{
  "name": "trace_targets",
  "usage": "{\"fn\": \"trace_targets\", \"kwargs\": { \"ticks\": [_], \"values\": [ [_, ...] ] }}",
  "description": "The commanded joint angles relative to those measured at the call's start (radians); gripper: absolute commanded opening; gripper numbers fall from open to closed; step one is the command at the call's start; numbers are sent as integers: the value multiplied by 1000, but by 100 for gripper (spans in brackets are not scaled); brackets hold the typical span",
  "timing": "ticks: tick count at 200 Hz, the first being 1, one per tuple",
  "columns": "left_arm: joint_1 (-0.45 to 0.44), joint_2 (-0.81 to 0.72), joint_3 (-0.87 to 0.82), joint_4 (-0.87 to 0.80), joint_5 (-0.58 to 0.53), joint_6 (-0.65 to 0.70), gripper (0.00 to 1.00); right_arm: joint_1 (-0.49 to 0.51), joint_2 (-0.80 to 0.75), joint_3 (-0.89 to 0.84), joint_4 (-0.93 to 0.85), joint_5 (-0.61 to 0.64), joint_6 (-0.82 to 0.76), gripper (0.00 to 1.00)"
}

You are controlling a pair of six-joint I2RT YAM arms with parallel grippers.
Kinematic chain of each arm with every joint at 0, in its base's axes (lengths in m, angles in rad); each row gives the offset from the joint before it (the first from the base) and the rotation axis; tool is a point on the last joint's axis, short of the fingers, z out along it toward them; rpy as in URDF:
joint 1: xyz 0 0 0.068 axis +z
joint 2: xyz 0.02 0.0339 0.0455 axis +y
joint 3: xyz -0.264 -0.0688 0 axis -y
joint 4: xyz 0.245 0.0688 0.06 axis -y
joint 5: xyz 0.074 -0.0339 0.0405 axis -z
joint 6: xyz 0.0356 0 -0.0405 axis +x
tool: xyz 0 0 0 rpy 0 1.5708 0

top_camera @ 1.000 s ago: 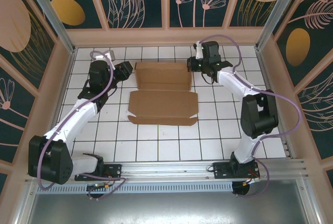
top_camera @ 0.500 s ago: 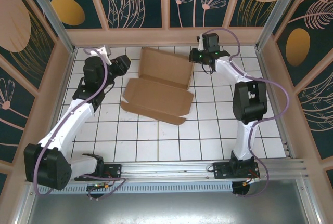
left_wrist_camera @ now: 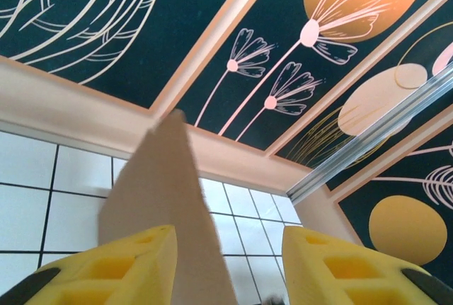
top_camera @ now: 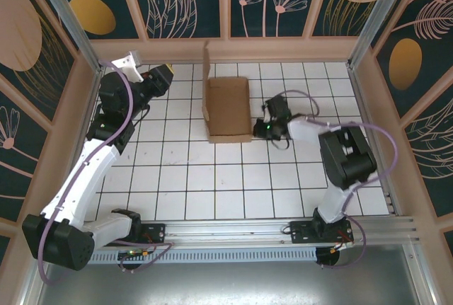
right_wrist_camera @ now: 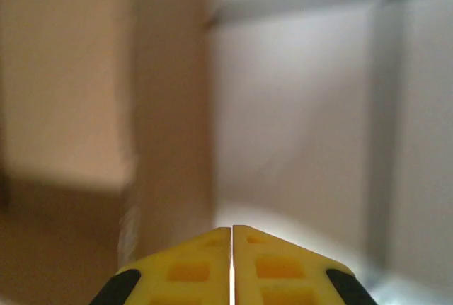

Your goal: Fold the paper box

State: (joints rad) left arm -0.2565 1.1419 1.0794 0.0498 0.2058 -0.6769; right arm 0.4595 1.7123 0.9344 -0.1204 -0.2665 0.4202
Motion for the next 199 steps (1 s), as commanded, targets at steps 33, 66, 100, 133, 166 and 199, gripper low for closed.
{"fn": "trace_targets", "kwargs": {
  "ticks": [33,66,100,133,166,199],
  "values": [
    [-10,31,-8,4,-25,29,45,0,-188,-32,142,102,-82,33],
    [-9,-8,-91,-22,-163,-8,69,-10,-57,131,174,301,-281,60],
    [4,-52,-247,-69,-356,-166,99,-9,111,220,416,366,-619,98],
    [6,-7,-312,-96,-247,-214,99,-33,258,383,447,233,-745,99],
    [6,-28,-424,-61,-137,-225,93,-47,422,577,363,168,-761,99],
    [6,-76,-458,-85,-122,-182,88,-47,562,755,257,169,-749,95]
  ]
}}
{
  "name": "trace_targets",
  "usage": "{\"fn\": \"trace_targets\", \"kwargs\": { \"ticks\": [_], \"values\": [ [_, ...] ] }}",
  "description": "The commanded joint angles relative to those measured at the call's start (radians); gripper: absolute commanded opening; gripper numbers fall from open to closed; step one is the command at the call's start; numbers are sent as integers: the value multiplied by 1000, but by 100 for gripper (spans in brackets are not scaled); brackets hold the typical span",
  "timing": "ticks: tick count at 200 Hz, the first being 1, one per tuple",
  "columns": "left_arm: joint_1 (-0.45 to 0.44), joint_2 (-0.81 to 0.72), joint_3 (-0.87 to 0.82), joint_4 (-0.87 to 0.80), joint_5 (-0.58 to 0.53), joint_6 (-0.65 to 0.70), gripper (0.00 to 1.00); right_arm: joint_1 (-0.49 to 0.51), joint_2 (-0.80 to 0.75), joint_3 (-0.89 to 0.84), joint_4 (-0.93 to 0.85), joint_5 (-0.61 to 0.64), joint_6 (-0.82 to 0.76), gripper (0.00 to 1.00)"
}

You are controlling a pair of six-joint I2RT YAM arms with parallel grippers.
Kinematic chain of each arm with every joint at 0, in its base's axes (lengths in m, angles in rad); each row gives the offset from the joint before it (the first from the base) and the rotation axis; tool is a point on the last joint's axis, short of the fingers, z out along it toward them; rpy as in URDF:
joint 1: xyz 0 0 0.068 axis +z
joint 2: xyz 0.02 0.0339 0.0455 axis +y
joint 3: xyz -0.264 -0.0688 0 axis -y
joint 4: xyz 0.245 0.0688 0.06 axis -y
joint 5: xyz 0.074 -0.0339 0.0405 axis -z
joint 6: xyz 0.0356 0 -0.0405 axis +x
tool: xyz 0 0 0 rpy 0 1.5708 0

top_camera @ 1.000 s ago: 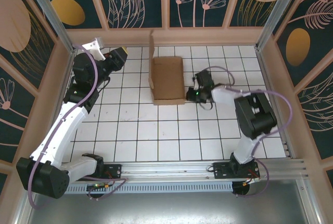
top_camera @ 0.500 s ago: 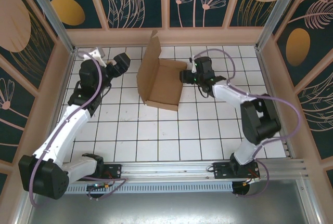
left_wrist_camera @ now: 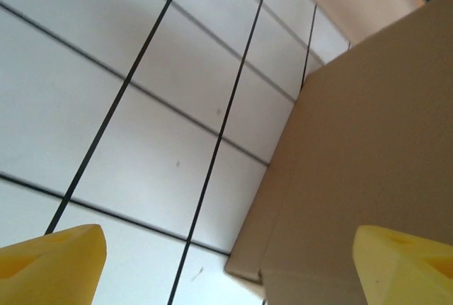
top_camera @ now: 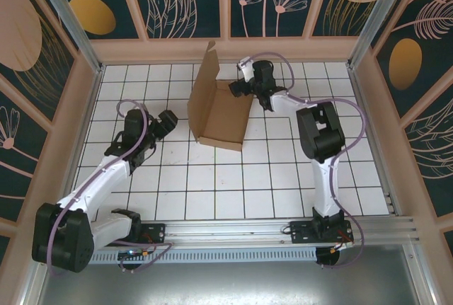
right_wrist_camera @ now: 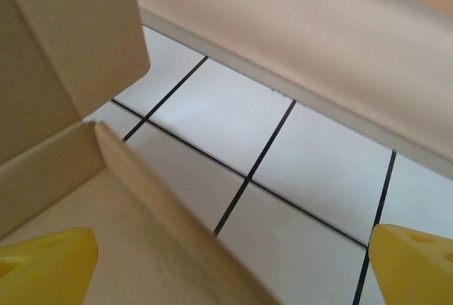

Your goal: Fold the paper box

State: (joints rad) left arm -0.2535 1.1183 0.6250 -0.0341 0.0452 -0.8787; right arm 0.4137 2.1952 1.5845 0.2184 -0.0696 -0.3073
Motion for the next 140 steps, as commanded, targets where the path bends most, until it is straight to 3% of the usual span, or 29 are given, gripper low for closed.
{"fn": "trace_targets", "kwargs": {
  "ticks": [1,53,77,111,140],
  "values": [
    [3,-53,-4,-2,38,22,88,-1,82,108,-83,-28,-20,95],
    [3,-71,39,-36,42,73,85,11,220,283,-215,-39,-2,79],
    [3,-67,57,-36,37,94,84,20,248,313,-257,8,-7,62],
    [3,-69,71,-41,9,122,83,17,179,185,-198,60,18,43],
    [3,-77,68,-25,-10,130,82,17,54,-25,-94,80,32,39]
  ]
}}
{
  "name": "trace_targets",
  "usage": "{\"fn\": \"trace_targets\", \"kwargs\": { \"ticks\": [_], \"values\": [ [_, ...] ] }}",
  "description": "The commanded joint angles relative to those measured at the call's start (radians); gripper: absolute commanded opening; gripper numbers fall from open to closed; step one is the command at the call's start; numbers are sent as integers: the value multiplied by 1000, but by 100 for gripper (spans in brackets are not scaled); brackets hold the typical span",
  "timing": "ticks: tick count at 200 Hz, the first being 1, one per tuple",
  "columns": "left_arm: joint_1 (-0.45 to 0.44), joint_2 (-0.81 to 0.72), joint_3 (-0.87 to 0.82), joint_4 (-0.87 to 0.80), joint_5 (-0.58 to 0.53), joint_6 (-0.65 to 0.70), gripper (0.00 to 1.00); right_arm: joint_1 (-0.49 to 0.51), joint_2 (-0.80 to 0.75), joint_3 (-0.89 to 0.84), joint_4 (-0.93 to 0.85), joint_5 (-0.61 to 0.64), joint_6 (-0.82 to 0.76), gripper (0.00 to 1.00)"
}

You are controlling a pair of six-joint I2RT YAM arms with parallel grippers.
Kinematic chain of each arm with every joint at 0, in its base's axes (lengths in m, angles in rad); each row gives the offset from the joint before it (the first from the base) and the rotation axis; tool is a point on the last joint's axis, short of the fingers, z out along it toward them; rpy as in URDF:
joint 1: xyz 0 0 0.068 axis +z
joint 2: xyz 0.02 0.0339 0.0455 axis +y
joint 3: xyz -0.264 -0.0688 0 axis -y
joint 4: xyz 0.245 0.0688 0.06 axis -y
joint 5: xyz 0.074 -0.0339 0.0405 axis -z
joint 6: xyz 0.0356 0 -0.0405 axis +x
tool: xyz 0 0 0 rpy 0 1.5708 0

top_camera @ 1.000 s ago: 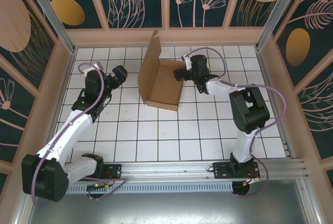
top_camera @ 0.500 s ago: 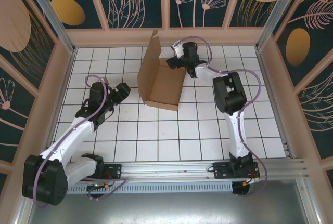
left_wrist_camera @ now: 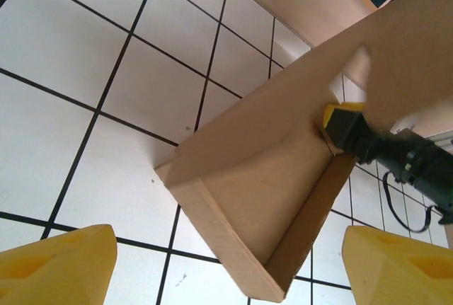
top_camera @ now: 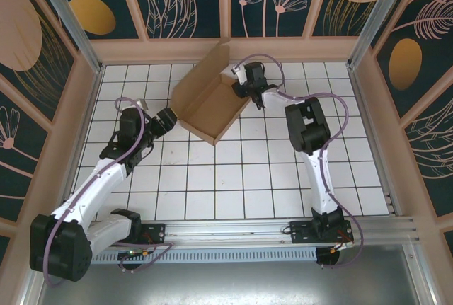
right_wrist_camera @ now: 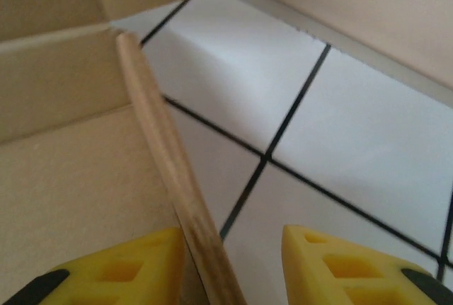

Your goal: Fold the paper box

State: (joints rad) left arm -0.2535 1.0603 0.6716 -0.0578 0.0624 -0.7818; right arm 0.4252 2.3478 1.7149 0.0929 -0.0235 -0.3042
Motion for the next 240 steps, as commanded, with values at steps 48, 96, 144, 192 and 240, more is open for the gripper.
{"fn": "trace_targets", "kwargs": {
  "ticks": [48,96,144,192,240],
  "values": [
    [3,-14,16,13,-36,36,82,15,-264,-410,38,161,193,31],
    [3,-5,24,5,-48,36,82,44,-441,-664,6,282,482,16],
    [3,8,29,-1,-73,20,82,61,-594,-738,-23,199,539,51],
    [3,33,51,4,-62,26,83,-43,-532,-631,-82,45,538,56],
    [3,41,42,-3,-74,47,77,-61,-416,-548,-118,4,462,41]
  ]
}}
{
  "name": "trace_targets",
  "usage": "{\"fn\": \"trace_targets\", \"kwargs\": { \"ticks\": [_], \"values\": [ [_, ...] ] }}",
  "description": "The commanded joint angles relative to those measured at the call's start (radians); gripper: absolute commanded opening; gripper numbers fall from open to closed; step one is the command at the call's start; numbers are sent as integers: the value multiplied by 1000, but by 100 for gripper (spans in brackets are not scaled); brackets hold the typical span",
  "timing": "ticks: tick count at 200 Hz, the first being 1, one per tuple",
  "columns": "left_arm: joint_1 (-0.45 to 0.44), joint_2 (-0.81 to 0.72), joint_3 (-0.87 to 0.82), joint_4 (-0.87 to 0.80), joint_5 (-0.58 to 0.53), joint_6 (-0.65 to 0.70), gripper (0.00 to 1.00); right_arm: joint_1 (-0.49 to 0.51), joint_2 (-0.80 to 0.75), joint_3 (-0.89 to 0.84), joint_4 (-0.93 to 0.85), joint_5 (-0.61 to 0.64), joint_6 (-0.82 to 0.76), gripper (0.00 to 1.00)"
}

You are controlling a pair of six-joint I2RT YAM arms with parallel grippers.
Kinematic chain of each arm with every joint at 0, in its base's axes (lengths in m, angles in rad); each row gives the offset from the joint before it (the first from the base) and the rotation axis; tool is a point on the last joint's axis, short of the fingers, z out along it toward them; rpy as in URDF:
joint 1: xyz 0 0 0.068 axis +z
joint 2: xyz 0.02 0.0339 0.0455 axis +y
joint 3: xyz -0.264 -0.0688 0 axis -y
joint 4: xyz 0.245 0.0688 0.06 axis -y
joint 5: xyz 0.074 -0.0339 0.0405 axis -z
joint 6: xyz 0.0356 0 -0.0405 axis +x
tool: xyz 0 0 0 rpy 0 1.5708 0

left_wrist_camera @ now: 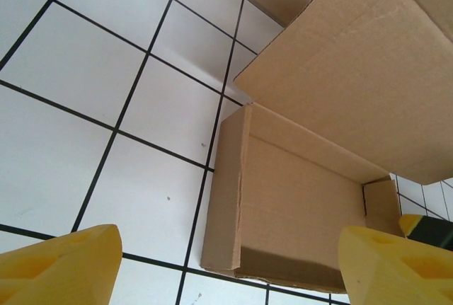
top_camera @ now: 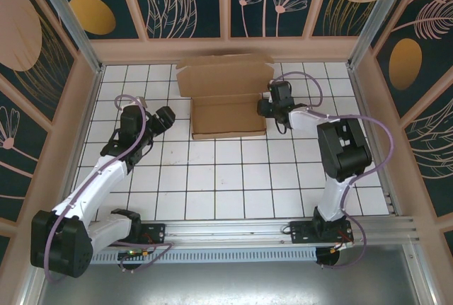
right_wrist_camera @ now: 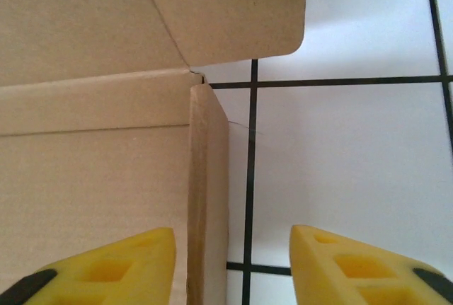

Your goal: Fold the paper box

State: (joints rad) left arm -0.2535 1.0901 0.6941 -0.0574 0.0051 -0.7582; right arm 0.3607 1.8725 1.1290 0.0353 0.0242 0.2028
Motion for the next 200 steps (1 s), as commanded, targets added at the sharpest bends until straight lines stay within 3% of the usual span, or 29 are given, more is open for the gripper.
{"fn": "trace_targets", "kwargs": {
  "ticks": [1,30,67,150,183,200],
  "values": [
    [3,12,20,-3,-16,24,77,4,60,40,-61,-45,-47,40],
    [2,28,34,-3,-5,34,75,3,85,53,-66,-62,-65,37],
    [3,33,55,-16,-19,40,74,6,67,25,-66,-49,-63,23],
    [-1,50,79,-54,-94,38,72,29,-12,-82,-11,-19,-20,15],
    [-2,48,70,32,-104,132,71,26,-68,-95,3,-41,-3,27],
    [-2,60,103,58,-73,173,75,23,-154,-127,70,-80,-21,55]
  ]
}}
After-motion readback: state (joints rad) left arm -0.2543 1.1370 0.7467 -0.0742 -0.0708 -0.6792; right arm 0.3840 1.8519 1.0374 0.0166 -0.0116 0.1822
